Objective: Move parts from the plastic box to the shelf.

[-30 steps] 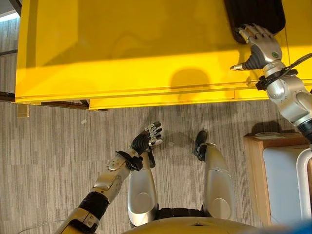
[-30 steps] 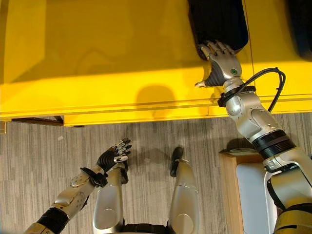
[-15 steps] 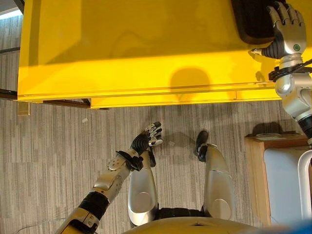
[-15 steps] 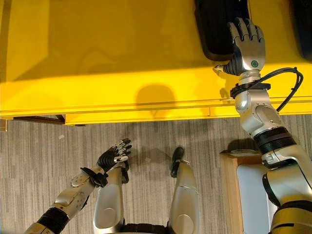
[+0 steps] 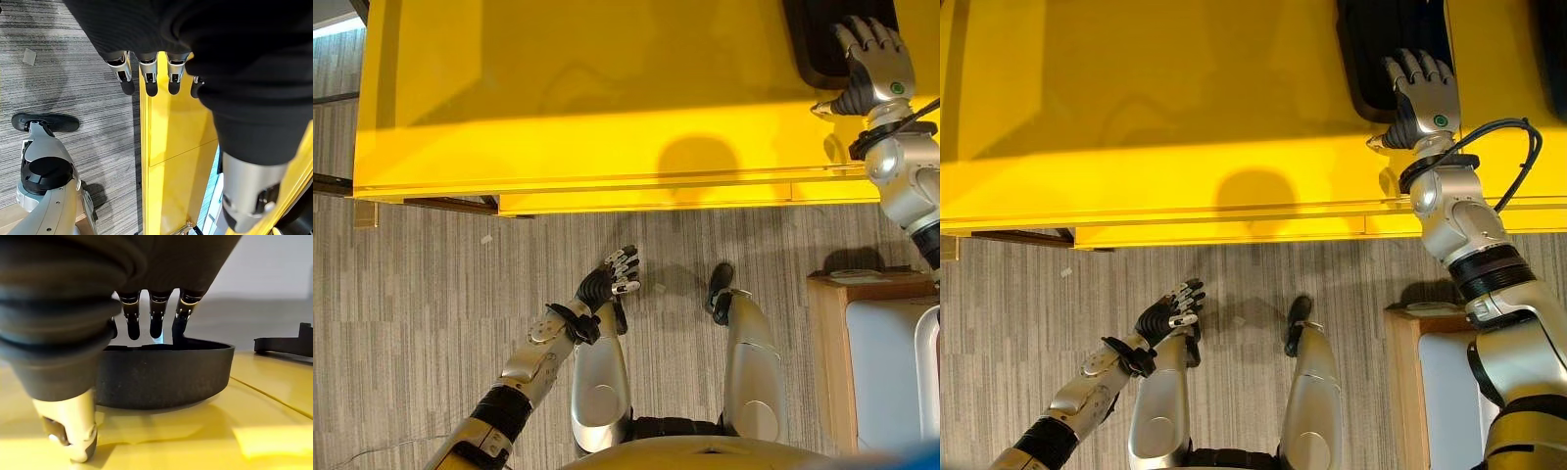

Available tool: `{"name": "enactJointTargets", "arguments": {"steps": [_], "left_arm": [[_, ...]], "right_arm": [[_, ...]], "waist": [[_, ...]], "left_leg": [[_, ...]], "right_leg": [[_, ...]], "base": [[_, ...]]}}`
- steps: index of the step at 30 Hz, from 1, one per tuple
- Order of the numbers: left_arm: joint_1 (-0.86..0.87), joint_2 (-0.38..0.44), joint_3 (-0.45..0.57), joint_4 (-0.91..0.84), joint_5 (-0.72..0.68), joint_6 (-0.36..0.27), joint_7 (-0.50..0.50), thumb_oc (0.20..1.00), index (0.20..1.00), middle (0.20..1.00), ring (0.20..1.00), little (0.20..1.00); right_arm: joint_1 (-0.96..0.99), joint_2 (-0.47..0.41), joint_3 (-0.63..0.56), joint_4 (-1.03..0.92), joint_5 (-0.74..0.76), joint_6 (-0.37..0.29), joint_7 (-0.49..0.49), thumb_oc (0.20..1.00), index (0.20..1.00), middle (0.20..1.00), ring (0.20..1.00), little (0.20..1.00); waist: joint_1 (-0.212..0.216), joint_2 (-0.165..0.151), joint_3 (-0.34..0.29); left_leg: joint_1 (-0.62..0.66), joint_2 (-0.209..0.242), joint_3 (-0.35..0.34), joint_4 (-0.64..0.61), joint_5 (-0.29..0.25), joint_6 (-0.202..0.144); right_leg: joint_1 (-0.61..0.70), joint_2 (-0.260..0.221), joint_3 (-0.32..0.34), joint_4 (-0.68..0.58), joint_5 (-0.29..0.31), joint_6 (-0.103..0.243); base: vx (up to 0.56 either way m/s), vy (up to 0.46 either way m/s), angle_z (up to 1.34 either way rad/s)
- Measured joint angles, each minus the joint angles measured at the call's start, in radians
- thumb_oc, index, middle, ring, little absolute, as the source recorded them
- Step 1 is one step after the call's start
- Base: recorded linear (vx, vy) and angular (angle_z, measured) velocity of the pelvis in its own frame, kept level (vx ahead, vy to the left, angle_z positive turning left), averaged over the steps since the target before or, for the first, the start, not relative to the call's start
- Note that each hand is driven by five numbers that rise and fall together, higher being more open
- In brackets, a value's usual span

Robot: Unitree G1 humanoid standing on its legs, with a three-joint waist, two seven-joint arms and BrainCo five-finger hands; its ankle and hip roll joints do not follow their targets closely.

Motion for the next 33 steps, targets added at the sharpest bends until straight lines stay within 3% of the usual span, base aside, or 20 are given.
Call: {"name": "enactJointTargets", "arguments": {"steps": [10, 17, 25, 33], "left_arm": [[0.0, 0.001, 0.001, -0.004, 0.0, 0.036, 0.0, 1.0, 1.0, 1.0, 1.0, 1.0], [0.002, 0.005, 0.011, -0.024, 0.001, 0.059, 0.003, 1.0, 1.0, 1.0, 1.0, 1.0], [0.01, 0.02, 0.012, -0.046, 0.001, 0.066, 0.021, 1.0, 1.0, 1.0, 1.0, 1.0], [0.035, 0.027, 0.019, -0.049, 0.001, 0.079, 0.045, 1.0, 1.0, 1.0, 1.0, 1.0]], "right_arm": [[-0.052, -0.003, 0.018, 0.029, 0.055, 0.063, 0.154, 1.0, 1.0, 1.0, 1.0, 1.0], [-0.052, 0.009, -0.03, 0.032, 0.249, 0.165, 0.271, 1.0, 1.0, 1.0, 1.0, 1.0], [-0.04, 0.031, -0.047, 0.021, 0.245, 0.19, 0.38, 1.0, 1.0, 1.0, 1.0, 1.0], [0.036, 0.031, -0.047, -0.153, 0.224, 0.206, 0.465, 1.0, 1.0, 1.0, 1.0, 1.0]], "waist": [[0.012, -0.004, -0.003], [0.014, -0.015, -0.008], [0.01, -0.035, -0.017], [-0.013, -0.054, -0.025]], "left_leg": [[0.005, 0.001, -0.001, 0.003, 0.0, 0.0], [0.003, 0.002, -0.001, 0.004, 0.0, 0.0], [0.006, 0.005, -0.001, 0.016, -0.008, 0.004], [0.006, 0.007, -0.001, 0.02, -0.012, 0.003]], "right_leg": [[0.006, -0.001, 0.0, 0.003, -0.001, 0.001], [0.007, 0.0, 0.001, 0.001, -0.004, 0.007], [0.02, 0.0, -0.001, -0.004, -0.001, 0.003], [0.022, 0.003, 0.0, -0.003, -0.007, 0.012]], "base": [[0.0, 0.0, 0.0], [0.0, 0.0, 0.0], [0.0, 0.0, 0.0], [0.0, 0.0, 0.0]]}}
